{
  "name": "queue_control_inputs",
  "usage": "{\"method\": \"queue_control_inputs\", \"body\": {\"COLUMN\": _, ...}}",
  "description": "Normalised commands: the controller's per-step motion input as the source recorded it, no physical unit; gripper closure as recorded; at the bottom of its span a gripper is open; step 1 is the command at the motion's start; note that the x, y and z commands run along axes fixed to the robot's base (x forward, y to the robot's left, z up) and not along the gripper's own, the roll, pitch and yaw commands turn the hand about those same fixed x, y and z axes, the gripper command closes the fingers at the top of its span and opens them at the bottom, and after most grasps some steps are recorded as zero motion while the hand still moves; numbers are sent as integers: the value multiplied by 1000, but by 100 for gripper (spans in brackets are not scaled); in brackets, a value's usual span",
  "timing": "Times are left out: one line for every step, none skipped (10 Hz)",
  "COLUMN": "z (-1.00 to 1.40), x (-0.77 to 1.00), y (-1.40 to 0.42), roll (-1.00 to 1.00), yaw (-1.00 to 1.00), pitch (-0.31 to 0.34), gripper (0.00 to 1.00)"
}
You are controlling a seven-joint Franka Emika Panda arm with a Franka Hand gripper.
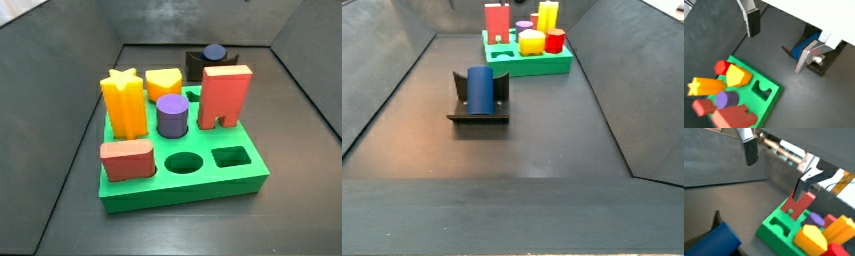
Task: Pick up the oval object. Move up. Place the oval object on the fixture. Regrasp the oval object. Move to above the board. Insert the oval object.
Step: Regrasp the oval object.
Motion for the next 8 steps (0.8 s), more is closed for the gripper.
{"method": "queue_control_inputs", "body": {"z": -23, "x": -19, "y": -4, "roll": 1000, "yaw": 8, "pitch": 39, "gripper": 0}}
{"method": "queue_control_inputs", "body": {"z": -12, "x": -7, "y": -7, "roll": 1000, "yaw": 8, "pitch": 39, "gripper": 0}}
{"method": "queue_control_inputs", "body": {"z": 12, "x": -23, "y": -20, "roll": 1000, "yaw": 8, "pitch": 34, "gripper": 0}}
{"method": "queue_control_inputs", "body": {"z": 13, "x": -32, "y": -22, "roll": 1000, "yaw": 9, "pitch": 29, "gripper": 0}}
{"method": "queue_control_inputs", "body": {"z": 9, "x": -39, "y": -23, "roll": 1000, "yaw": 9, "pitch": 25, "gripper": 0}}
{"method": "queue_control_inputs", "body": {"z": 9, "x": -41, "y": -22, "roll": 1000, "yaw": 10, "pitch": 17, "gripper": 0}}
{"method": "queue_control_inputs", "body": {"z": 9, "x": -39, "y": -20, "roll": 1000, "yaw": 11, "pitch": 11, "gripper": 0}}
{"method": "queue_control_inputs", "body": {"z": 2, "x": -30, "y": -22, "roll": 1000, "yaw": 13, "pitch": 4, "gripper": 0}}
